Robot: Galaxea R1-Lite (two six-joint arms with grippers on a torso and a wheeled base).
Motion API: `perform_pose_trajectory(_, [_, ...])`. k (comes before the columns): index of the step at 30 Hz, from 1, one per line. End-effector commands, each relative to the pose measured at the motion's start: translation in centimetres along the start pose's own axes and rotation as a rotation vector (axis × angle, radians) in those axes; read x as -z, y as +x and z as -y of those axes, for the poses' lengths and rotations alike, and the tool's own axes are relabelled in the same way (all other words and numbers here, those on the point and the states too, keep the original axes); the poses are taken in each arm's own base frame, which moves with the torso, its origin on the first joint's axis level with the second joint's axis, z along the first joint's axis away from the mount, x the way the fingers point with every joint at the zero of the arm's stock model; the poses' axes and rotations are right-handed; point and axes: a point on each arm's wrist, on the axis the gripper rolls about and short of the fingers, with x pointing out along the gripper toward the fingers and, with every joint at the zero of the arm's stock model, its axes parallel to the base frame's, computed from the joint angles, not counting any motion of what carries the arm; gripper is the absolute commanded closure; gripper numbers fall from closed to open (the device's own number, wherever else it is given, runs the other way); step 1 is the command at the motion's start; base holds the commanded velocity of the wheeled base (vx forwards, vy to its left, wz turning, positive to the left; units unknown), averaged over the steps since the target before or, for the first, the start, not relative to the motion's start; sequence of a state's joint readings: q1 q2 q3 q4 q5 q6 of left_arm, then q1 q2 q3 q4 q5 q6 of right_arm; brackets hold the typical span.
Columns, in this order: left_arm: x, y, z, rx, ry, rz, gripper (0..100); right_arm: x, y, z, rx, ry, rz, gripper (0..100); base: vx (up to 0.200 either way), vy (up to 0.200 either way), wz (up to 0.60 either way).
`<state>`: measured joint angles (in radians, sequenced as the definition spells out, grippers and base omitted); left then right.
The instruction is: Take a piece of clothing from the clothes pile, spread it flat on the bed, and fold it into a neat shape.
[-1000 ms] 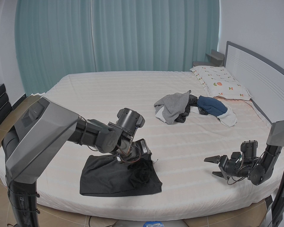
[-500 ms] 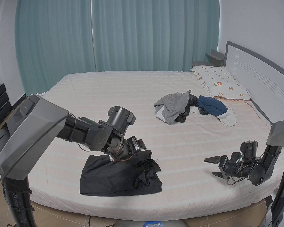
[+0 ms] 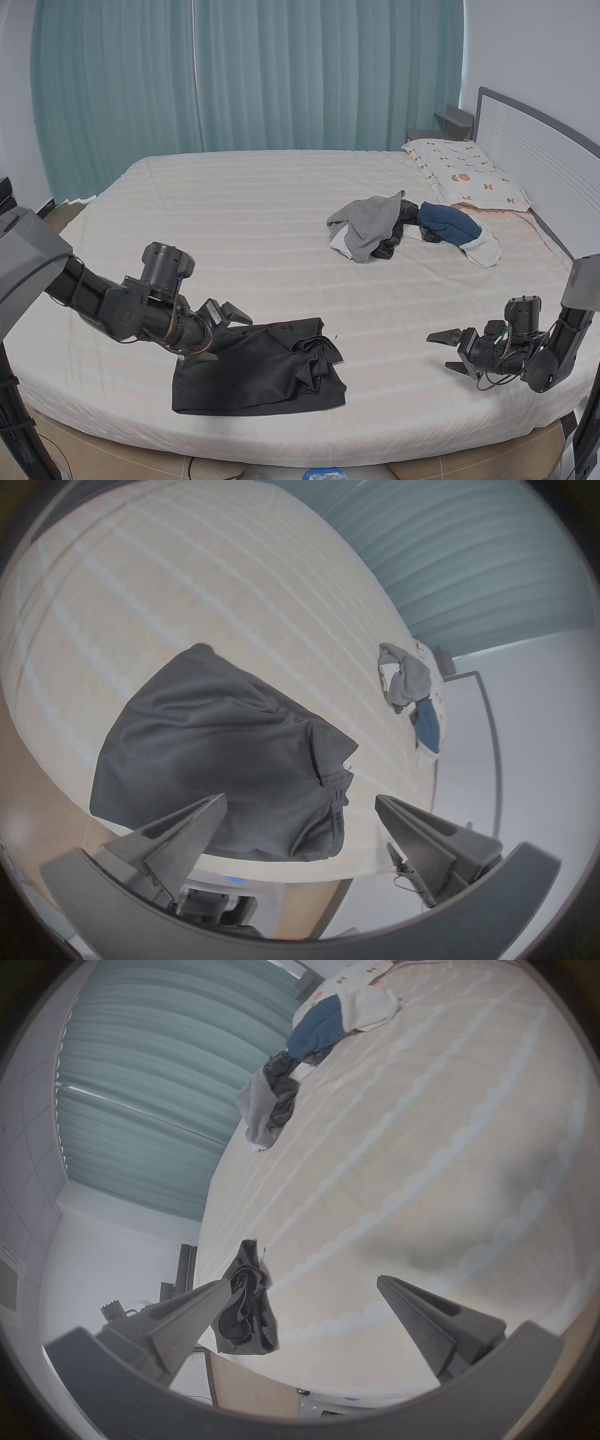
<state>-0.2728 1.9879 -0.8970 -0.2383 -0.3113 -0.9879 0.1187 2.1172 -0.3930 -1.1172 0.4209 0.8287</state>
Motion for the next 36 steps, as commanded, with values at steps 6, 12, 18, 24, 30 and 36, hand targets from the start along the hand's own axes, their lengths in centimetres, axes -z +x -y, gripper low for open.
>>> perform_pose_trajectory(6, [-0.9,-0.5,-4.1,-0.015,-0.108,0.008,0,3.7,3.2,-5.2,-0.033,-0.144,-0.055,0,0.0,0.2,0.0])
perform_pose_trajectory(12, [-1.1,0.6,-5.0,-0.022,-0.115,0.0,0,5.0,4.1,-7.4,-0.071,-0.15,-0.094,0,0.0,0.2,0.0])
perform_pose_trajectory(18, [-1.1,0.8,-5.0,-0.015,-0.111,0.01,0,4.9,2.6,-8.4,-0.097,-0.092,-0.08,0,0.0,0.2,0.0])
perform_pose_trajectory(24, [-1.0,0.8,-5.0,-0.019,-0.106,0.014,0,4.8,1.7,-8.4,-0.052,-0.093,-0.073,0,0.0,0.133,0.0])
perform_pose_trajectory(30, [-1.0,0.9,-5.0,-0.02,-0.105,0.013,0,4.6,2.0,-6.9,0.009,-0.116,-0.082,0,0.0,0.0,0.0])
perform_pose_trajectory(36, [-1.0,0.9,-5.0,-0.02,-0.101,0.012,0,4.6,1.6,-6.7,0.016,-0.163,-0.079,0,0.0,0.0,0.0])
